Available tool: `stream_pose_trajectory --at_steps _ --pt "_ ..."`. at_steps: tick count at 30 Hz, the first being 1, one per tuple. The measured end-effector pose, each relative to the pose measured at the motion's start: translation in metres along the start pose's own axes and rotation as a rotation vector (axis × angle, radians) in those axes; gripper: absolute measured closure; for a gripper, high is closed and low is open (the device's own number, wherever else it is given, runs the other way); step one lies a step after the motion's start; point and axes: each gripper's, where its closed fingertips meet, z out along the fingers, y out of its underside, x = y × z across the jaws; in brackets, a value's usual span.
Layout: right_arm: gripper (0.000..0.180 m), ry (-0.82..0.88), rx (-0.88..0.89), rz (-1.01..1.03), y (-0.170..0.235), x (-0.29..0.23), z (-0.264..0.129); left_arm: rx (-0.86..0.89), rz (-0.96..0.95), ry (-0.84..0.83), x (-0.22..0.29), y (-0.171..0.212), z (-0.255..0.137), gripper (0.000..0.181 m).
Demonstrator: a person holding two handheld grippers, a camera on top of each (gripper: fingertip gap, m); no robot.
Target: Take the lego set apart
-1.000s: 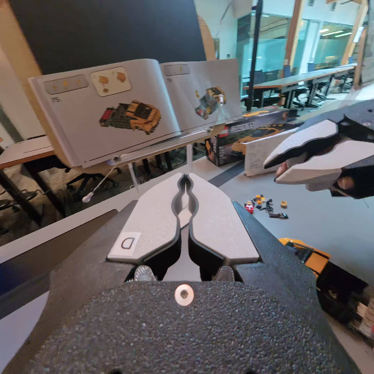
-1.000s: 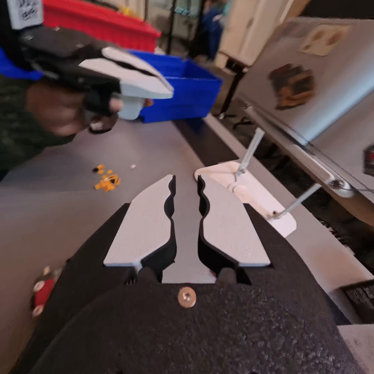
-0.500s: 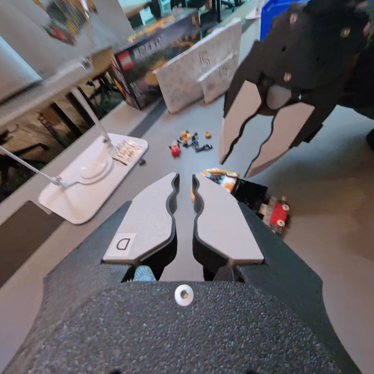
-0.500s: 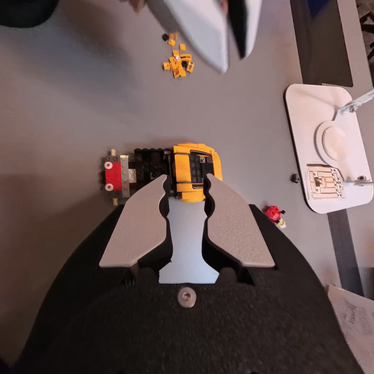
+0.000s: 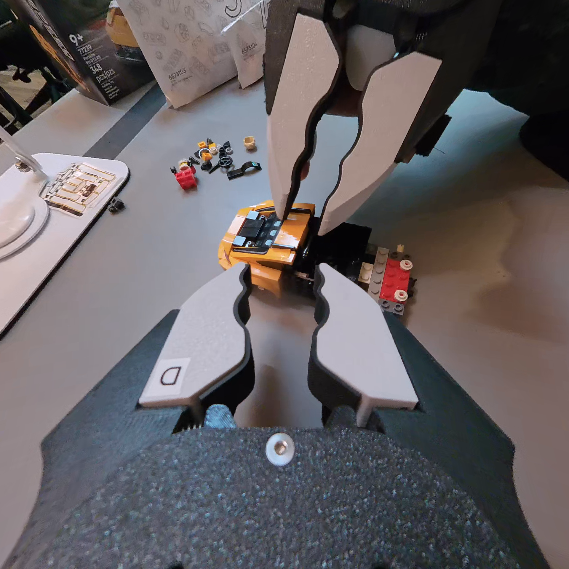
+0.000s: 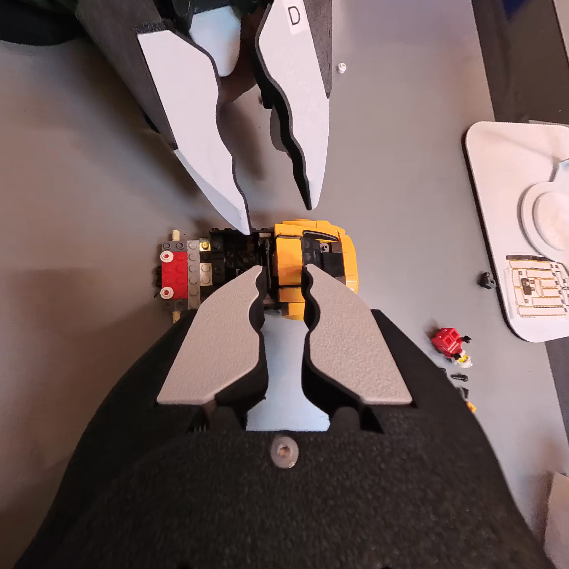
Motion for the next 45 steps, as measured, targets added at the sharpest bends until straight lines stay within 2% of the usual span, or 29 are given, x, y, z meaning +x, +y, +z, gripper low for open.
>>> stream_pose_trajectory --at_steps 15,29,45 --pt "0.168 -0.005 0.047 0.049 -0.002 0.002 0.001 0.024 -0.003 -0.003 0.000 -0.002 0.003 0.145" --pt "0.168 0.008 0.041 0.051 -0.002 0.002 0.001 0.036 0.023 -0.024 -0.001 -0.006 0.002 0.146" --pt "0.169 0.022 0.042 0.042 -0.002 0.002 0.001 0.110 -0.043 -0.102 -0.018 -0.016 -0.013 0.152"
